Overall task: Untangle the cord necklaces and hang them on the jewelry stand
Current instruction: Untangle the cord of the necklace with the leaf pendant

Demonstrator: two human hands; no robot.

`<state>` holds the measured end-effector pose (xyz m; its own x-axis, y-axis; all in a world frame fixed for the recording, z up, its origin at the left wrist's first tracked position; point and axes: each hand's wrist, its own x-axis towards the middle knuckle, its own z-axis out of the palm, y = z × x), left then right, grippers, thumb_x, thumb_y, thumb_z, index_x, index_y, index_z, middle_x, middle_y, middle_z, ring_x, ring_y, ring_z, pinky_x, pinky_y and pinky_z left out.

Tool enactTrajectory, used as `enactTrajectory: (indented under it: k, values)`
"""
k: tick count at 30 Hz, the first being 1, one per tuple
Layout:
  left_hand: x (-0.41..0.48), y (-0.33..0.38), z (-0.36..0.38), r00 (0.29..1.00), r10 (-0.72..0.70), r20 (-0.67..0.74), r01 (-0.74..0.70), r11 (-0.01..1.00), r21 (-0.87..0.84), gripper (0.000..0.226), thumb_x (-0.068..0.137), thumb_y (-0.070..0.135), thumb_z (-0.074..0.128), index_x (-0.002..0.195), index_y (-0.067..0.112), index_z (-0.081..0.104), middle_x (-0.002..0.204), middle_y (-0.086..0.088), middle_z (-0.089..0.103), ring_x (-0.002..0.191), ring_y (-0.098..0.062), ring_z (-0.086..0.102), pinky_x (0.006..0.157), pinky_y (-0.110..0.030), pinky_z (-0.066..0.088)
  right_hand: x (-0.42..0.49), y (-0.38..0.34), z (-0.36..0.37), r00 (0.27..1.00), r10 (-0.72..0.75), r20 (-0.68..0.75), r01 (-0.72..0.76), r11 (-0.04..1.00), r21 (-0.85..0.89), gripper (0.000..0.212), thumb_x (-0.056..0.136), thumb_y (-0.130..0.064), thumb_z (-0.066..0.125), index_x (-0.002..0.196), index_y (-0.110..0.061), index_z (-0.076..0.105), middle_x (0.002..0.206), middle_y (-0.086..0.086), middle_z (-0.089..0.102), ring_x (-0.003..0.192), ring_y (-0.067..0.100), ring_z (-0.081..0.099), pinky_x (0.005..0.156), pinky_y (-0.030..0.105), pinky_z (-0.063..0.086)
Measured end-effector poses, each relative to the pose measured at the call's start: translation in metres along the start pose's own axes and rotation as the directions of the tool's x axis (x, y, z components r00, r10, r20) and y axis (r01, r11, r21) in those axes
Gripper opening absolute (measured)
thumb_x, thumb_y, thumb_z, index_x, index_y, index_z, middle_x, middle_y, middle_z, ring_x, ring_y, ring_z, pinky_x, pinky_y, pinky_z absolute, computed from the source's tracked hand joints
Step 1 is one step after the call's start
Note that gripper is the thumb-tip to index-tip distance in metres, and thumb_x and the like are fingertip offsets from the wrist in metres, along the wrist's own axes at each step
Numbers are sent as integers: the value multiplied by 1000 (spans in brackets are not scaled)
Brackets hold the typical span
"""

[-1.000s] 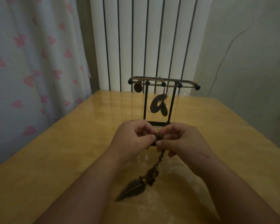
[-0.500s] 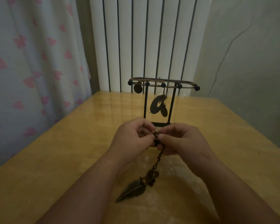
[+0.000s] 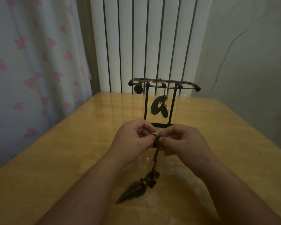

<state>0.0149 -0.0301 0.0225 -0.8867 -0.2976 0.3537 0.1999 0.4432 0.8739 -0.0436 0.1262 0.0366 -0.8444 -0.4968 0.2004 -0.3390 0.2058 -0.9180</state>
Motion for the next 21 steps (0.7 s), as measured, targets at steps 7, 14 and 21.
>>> enactTrajectory:
  k: [7, 14, 21]
  values:
    - [1, 1, -2, 998, -46, -43, 43, 997, -62, 22, 87, 3, 66, 94, 23, 67, 75, 0, 69, 73, -14, 70, 66, -24, 55, 2, 3, 1, 1000, 13, -26, -14, 999, -38, 6, 84, -10, 66, 86, -15, 65, 79, 5, 72, 70, 13, 69, 64, 30, 59]
    - [1, 1, -1, 999, -34, -26, 33, 998, -46, 20, 86, 4, 68, 94, 22, 65, 72, 3, 69, 71, -10, 69, 63, -22, 54, 1, 5, 3, 996, -87, -25, 84, 991, -103, 11, 81, -31, 71, 92, -31, 68, 86, -7, 69, 80, 7, 65, 67, 22, 54]
    - [1, 1, 2, 996, -85, 13, 85, 996, 2, 20, 89, 6, 62, 92, 26, 66, 75, 1, 68, 69, -13, 65, 64, -24, 51, 2, 5, 5, 999, -36, -14, 36, 999, 4, 9, 86, -13, 59, 79, -16, 63, 79, 2, 64, 67, 10, 54, 60, 24, 46]
